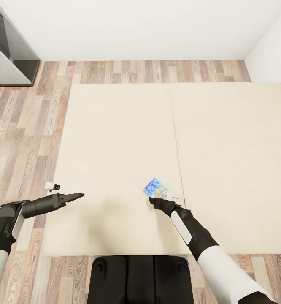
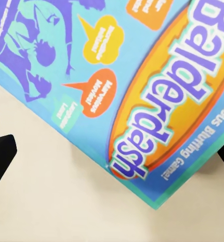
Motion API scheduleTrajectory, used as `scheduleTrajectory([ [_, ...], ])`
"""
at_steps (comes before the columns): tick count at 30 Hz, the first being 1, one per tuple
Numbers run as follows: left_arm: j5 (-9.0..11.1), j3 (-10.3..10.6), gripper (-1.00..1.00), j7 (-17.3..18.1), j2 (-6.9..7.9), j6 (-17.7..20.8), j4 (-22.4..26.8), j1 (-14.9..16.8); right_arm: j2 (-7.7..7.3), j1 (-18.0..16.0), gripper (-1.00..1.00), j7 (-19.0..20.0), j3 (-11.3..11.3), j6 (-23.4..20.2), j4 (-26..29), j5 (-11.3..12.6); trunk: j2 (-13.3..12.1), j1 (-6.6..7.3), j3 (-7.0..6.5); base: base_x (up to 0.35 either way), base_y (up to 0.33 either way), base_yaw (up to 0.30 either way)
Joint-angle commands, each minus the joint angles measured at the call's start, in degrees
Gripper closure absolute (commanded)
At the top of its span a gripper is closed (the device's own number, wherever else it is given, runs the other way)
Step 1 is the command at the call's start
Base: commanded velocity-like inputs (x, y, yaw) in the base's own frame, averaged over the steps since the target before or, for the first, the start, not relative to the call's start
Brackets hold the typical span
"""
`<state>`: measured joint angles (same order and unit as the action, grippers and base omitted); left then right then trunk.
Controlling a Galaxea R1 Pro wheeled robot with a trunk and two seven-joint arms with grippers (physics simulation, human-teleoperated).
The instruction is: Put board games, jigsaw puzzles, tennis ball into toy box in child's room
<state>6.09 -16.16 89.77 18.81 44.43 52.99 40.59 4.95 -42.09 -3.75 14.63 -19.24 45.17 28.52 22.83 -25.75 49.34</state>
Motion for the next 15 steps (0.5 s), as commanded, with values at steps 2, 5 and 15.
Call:
scheduleTrajectory([
  [2,-0.03,0.0,-1.0,0.23,0.01,0.6,0.01,0.01,-0.03,-0.03,-1.0,-0.56,0.11,-0.31,0.09,0.48,0.09,-0.03,0.06,0.0,0.0,0.0],
  [5,-0.09,0.02,-1.0,0.23,0.0,0.58,0.01,0.01,-0.01,-0.08,-1.0,-0.79,0.03,-0.71,0.09,0.05,0.09,-0.03,0.06,0.0,0.0,0.0],
  [15,-0.1,0.07,-1.0,0.23,0.0,0.57,0.01,0.01,0.04,-0.1,-1.0,-2.14,-0.12,-8.37,3.57,-0.64,0.09,-0.03,0.06,0.0,0.0,0.0],
])
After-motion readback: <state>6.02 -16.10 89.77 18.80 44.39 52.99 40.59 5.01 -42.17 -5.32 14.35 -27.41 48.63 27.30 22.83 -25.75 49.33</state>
